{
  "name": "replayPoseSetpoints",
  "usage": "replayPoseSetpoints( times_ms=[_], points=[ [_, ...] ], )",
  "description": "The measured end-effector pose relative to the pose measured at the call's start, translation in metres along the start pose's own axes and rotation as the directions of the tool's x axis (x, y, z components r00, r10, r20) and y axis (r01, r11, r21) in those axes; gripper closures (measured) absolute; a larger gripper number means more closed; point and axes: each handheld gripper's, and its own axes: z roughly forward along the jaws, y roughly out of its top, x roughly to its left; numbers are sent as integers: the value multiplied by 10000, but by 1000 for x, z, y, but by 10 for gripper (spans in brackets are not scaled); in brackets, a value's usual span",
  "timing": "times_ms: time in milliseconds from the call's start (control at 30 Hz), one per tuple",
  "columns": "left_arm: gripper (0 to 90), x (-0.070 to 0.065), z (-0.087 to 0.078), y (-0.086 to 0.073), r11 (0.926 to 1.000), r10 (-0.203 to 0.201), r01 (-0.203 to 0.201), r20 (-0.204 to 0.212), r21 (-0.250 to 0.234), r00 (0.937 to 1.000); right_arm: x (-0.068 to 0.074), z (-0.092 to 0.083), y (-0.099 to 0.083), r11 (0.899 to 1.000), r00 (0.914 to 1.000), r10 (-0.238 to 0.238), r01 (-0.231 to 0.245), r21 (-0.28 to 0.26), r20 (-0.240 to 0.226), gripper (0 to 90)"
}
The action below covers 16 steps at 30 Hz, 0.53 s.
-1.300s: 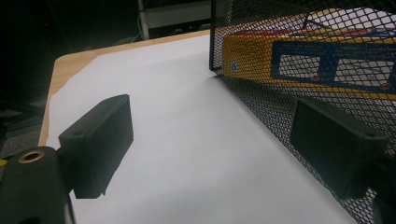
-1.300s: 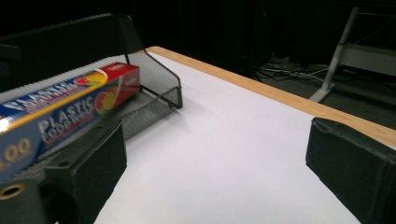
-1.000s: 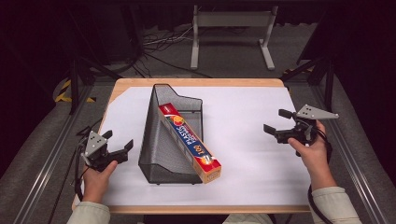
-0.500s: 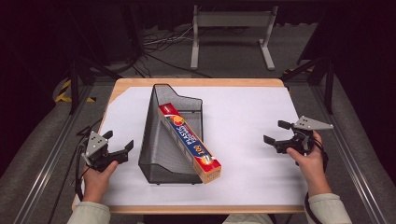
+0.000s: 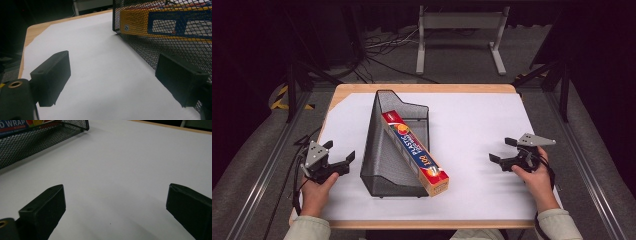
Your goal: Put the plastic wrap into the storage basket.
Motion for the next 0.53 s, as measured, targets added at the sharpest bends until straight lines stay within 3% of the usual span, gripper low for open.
replayPoseSetpoints(
  times_ms=[533],
  points=[
    [137, 1, 0, 0, 9999, -119, 119, 85, -32, 9999, 1, 0, 0, 10000, 10000, 30, -30, 36, 17, 53]
  ],
)
